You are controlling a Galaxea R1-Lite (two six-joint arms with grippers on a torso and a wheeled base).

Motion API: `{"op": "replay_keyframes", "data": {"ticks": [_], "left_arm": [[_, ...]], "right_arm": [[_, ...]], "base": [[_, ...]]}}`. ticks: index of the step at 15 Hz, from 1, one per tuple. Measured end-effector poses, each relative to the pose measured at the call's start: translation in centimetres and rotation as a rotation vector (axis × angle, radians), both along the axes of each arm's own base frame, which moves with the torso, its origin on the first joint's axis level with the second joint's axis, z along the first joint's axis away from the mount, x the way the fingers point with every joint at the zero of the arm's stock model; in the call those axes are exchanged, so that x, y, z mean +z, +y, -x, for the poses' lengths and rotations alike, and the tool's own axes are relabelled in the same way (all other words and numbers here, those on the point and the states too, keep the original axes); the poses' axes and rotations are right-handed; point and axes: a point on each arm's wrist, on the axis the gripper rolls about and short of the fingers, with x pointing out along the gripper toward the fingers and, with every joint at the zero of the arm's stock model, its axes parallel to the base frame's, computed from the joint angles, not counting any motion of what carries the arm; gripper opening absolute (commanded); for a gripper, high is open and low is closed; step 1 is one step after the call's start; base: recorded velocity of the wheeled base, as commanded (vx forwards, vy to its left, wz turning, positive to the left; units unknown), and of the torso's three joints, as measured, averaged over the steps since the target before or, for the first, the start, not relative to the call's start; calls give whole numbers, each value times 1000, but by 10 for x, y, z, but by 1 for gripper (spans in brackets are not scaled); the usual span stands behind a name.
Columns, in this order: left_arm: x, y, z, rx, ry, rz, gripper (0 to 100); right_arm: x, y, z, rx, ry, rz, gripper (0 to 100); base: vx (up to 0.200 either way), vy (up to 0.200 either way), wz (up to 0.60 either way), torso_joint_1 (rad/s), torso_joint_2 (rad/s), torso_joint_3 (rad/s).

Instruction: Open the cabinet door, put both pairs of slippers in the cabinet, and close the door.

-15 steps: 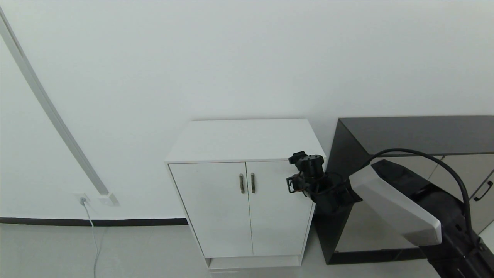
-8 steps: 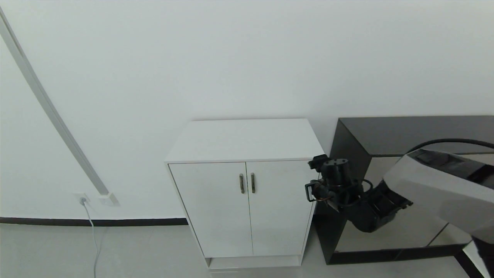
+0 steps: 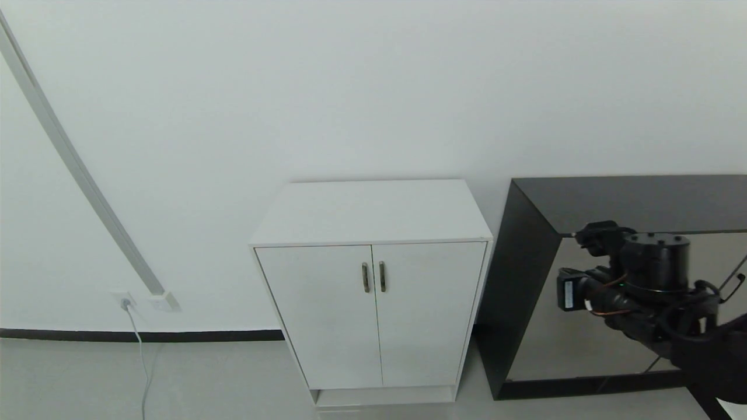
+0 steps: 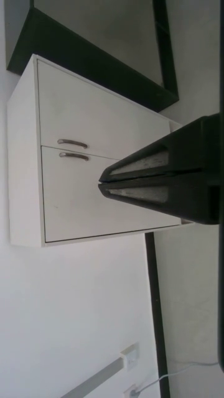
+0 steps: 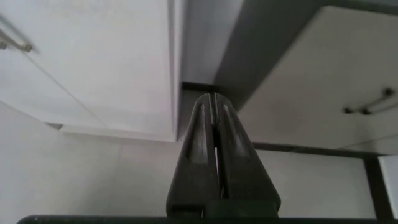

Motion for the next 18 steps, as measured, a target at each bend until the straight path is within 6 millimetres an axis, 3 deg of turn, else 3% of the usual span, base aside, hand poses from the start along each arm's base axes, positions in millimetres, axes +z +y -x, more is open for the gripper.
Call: {"op": "replay_keyframes", "data": {"ticks": [5, 11, 15, 18], "left_arm": [[0, 0, 0, -1, 0, 1, 0], [0, 0, 0, -1, 0, 1, 0], [0, 0, 0, -1, 0, 1, 0], [0, 0, 0, -1, 0, 1, 0]], "right_arm": [[25, -35, 71, -42, -43, 5, 0], [45, -55, 143, -23, -10, 8, 0], [46, -67, 191, 27, 17, -2, 0], [36, -71, 212, 66, 25, -15, 0]], "base": [[0, 0, 0, 0, 0, 0], [0, 0, 0, 0, 0, 0], [0, 0, 0, 0, 0, 0], [0, 0, 0, 0, 0, 0]]}}
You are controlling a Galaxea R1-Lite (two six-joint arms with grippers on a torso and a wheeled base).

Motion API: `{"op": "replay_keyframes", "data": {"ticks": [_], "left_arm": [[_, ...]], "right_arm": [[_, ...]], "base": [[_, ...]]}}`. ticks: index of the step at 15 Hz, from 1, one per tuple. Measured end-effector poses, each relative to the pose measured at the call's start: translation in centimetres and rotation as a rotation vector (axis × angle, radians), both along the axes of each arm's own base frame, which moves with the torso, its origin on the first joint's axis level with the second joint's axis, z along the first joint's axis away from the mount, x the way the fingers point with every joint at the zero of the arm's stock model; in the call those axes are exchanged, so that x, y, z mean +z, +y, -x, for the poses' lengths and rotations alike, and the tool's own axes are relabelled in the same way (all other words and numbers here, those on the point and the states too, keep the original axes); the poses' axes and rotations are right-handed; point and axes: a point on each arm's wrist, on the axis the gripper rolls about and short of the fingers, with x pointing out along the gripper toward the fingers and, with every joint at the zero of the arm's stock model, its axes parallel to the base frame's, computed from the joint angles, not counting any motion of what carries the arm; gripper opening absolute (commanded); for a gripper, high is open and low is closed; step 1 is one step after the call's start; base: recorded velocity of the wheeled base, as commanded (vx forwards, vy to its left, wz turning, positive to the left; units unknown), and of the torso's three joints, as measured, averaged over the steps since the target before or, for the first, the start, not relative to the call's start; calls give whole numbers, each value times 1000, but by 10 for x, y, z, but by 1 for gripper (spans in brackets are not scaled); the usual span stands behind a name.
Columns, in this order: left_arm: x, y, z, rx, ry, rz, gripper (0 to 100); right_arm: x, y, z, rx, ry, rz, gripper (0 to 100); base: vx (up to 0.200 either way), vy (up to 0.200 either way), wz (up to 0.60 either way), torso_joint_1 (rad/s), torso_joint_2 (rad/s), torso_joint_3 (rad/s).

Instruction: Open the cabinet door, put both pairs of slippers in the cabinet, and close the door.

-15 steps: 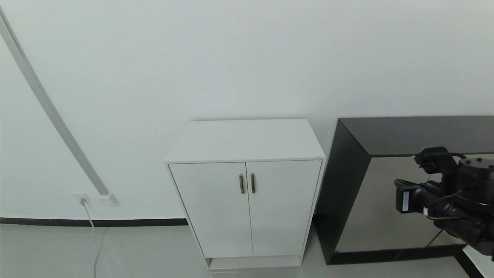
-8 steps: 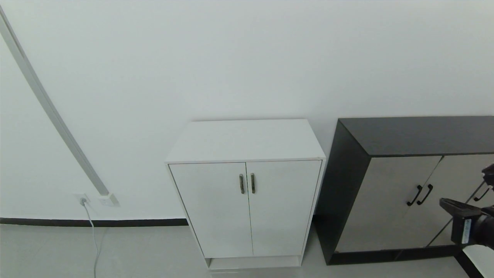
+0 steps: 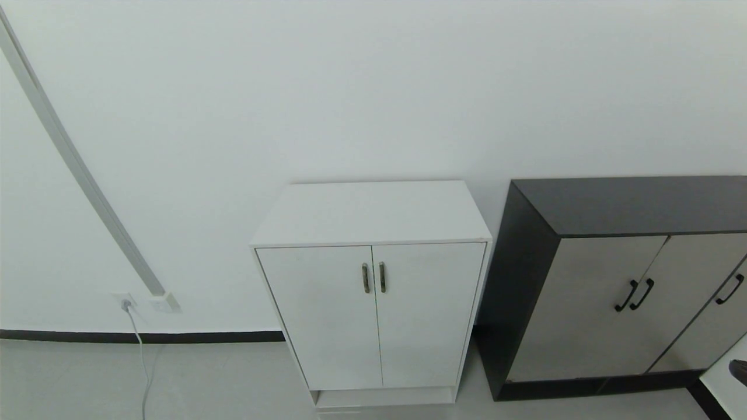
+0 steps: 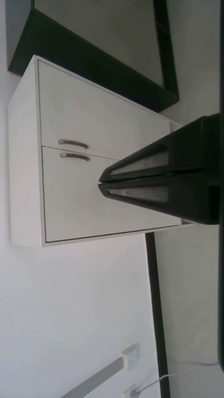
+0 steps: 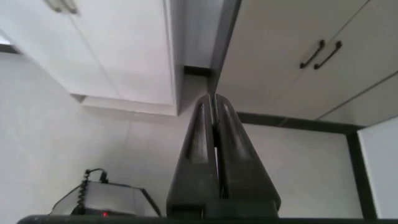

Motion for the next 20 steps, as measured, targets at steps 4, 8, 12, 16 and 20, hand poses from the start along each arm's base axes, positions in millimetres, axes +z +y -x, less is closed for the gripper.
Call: {"op": "replay_keyframes", "data": {"ticks": [4, 8, 12, 16, 20], "left_arm": [[0, 0, 0, 0, 0, 0, 0], [0, 0, 0, 0, 0, 0, 0], [0, 0, 0, 1, 0, 0, 0], [0, 0, 0, 0, 0, 0, 0], [0, 0, 0, 1, 0, 1, 0]], "right_arm": [[-27, -1, 13, 84, 58, -38, 0], [-53, -2, 26, 171, 124, -68, 0], [-67, -4, 33, 172, 171, -66, 0], [-74, -5, 40, 192, 209, -74, 0], [-79, -9, 46, 117, 203, -20, 0]], "base": [[0, 0, 0, 0, 0, 0], [0, 0, 0, 0, 0, 0], [0, 0, 0, 0, 0, 0], [0, 0, 0, 0, 0, 0], [0, 0, 0, 0, 0, 0]]}}
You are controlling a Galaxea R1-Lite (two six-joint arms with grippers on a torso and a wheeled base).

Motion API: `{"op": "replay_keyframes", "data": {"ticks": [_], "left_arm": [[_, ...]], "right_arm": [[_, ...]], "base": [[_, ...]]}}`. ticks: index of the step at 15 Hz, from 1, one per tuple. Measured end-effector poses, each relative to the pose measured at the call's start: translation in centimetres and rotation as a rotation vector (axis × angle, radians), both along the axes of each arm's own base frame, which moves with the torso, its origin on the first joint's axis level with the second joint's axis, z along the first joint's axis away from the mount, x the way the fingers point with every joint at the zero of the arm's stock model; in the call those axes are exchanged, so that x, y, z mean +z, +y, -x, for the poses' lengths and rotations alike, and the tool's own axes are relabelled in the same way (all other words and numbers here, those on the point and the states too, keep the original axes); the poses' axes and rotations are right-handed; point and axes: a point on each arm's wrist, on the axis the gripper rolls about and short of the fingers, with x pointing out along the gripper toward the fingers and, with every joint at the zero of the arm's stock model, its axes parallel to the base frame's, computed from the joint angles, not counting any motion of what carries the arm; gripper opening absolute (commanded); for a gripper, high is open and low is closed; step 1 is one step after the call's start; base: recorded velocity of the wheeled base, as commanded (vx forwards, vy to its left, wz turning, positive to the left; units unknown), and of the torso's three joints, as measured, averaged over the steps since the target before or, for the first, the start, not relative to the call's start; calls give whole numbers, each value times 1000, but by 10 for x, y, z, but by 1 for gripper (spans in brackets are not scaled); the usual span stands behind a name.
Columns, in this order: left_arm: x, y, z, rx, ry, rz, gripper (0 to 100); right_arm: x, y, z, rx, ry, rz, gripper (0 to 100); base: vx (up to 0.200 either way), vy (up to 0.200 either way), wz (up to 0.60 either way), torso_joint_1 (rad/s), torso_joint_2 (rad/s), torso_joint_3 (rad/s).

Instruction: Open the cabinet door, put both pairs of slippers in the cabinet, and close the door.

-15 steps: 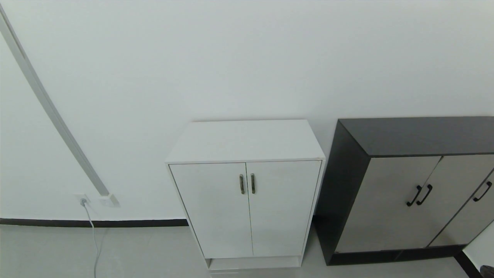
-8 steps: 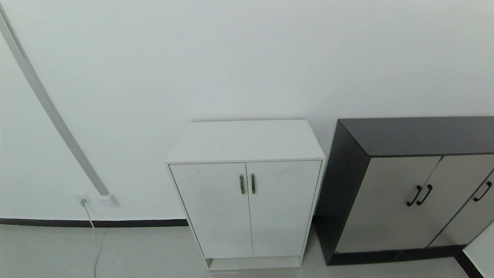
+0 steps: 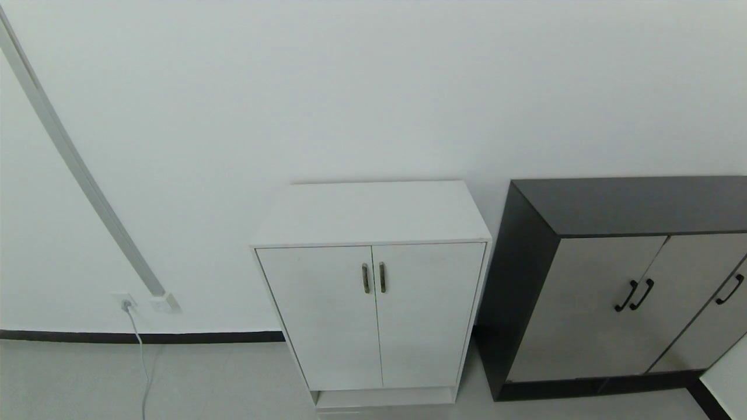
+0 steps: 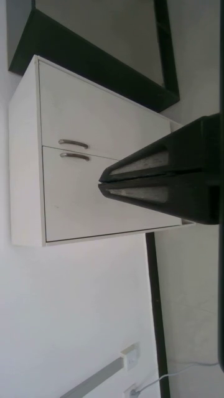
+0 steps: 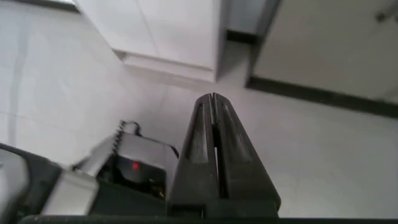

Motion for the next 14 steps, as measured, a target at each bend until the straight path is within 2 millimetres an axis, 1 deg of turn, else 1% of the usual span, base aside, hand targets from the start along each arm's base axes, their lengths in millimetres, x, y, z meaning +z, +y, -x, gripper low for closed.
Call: {"op": "replay_keyframes", "data": {"ticks": [4, 7, 10, 14], "left_arm": [[0, 0, 0, 0, 0, 4, 0], [0, 0, 0, 0, 0, 5, 0], [0, 0, 0, 0, 0, 5, 0], [0, 0, 0, 1, 0, 6, 0]], "right_arm": [[2, -3, 4, -114, -70, -11, 0], [2, -4, 12, -198, -163, -22, 0], [3, -5, 20, -220, -268, -36, 0], [2, -5, 27, -223, -357, -48, 0]], "base": [[0, 0, 0, 0, 0, 0], [0, 0, 0, 0, 0, 0], [0, 0, 0, 0, 0, 0], [0, 0, 0, 0, 0, 0]]}}
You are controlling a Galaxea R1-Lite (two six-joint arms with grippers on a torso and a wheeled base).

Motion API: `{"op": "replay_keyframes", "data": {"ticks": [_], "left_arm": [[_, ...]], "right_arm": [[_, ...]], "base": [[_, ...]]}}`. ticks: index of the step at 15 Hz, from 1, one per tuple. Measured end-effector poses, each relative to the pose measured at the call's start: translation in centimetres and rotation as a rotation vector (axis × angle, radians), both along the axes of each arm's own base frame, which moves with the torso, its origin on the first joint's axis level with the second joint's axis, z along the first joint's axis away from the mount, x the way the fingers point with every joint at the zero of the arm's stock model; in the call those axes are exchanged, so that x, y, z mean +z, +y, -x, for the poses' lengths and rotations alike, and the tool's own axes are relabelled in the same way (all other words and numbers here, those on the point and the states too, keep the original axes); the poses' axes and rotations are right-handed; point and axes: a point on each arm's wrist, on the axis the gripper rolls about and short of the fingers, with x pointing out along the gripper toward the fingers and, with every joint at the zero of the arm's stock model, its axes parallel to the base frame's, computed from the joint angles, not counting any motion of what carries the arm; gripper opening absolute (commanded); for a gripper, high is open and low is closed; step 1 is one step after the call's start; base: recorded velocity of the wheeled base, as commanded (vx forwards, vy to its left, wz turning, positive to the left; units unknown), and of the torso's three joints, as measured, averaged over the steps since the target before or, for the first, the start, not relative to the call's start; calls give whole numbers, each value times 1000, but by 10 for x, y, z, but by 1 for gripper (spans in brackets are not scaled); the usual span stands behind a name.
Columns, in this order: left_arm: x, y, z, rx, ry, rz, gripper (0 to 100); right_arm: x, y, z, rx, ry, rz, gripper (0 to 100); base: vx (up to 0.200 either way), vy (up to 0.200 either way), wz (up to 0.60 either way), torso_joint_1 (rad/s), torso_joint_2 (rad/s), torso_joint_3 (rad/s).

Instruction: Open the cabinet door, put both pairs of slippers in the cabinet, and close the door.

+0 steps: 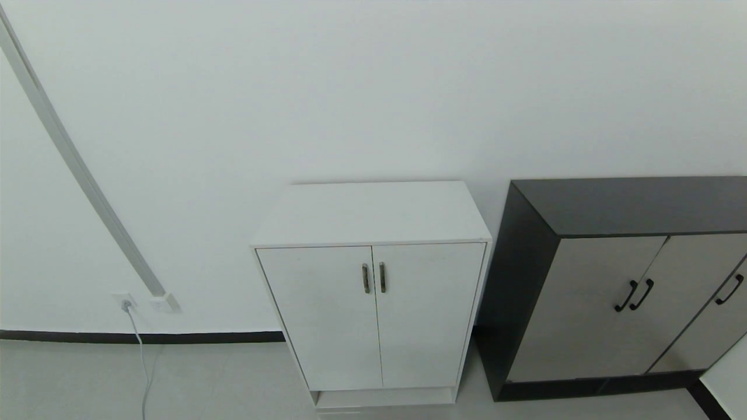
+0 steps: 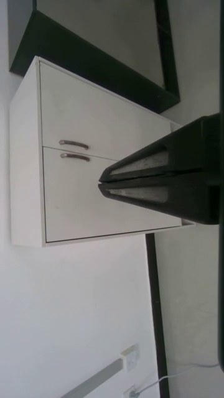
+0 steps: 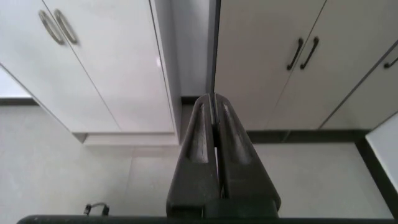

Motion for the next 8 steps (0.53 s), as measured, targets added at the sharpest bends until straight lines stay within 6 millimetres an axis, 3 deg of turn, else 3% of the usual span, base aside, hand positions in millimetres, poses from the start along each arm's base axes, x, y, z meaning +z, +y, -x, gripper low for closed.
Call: {"op": "replay_keyframes", "data": {"ticks": [8], "left_arm": [[0, 0, 0, 0, 0, 0, 0]], "right_arm": [[-2, 0, 12, -62, -158, -36, 0]], "base": [[0, 0, 0, 0, 0, 0]]}}
